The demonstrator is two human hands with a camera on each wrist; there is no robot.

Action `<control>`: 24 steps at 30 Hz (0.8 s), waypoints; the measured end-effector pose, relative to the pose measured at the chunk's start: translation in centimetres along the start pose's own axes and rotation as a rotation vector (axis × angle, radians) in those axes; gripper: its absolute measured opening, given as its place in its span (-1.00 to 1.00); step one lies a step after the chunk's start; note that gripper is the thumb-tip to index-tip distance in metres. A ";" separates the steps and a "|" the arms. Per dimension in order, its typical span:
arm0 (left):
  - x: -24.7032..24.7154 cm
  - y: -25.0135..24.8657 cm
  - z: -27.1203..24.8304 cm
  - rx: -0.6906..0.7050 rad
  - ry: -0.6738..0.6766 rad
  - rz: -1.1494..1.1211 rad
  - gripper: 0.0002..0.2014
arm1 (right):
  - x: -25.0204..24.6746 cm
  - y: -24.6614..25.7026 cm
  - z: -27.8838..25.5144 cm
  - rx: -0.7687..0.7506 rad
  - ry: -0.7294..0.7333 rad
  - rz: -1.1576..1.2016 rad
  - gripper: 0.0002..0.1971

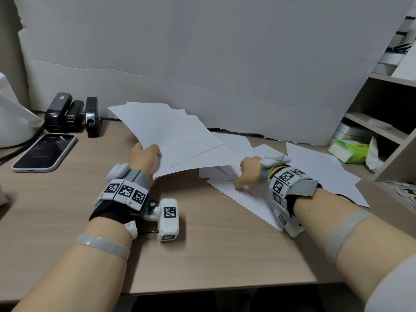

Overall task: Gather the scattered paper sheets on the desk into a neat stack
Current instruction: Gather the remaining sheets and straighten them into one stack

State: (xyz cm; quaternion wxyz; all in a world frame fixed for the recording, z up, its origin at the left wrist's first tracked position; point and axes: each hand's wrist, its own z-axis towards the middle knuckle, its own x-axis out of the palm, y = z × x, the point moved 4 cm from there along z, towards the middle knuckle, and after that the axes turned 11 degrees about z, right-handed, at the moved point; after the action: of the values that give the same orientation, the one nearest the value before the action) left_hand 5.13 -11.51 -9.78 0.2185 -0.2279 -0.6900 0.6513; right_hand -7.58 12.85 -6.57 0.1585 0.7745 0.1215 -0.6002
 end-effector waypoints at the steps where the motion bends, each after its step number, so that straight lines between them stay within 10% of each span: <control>1: 0.0 -0.1 -0.2 0.008 -0.005 0.012 -0.84 | 0.0 0.0 0.1 0.005 0.008 -0.006 -0.58; 5: -0.2 -0.3 -0.5 0.019 -0.015 0.035 -0.85 | -0.1 0.4 0.4 0.005 -0.005 -0.038 -0.41; 11: -0.2 -0.7 -0.9 0.027 -0.003 0.082 -0.86 | 0.4 0.2 0.3 -0.013 -0.106 -0.007 -0.91; 20: -0.1 -0.9 -1.0 0.028 0.026 0.082 -0.87 | -3.2 -2.4 0.6 0.123 -0.380 0.333 -0.70; 24: 0.5 -0.8 -1.4 0.019 0.086 0.174 -0.91 | -6.7 -0.7 -1.2 -0.105 -0.559 0.470 -0.79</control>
State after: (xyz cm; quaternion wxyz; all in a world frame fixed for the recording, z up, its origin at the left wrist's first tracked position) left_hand 5.59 -10.14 -8.89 0.1927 -0.3125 -0.6514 0.6640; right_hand -8.44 13.93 0.08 0.3588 0.5783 -0.0769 -0.7287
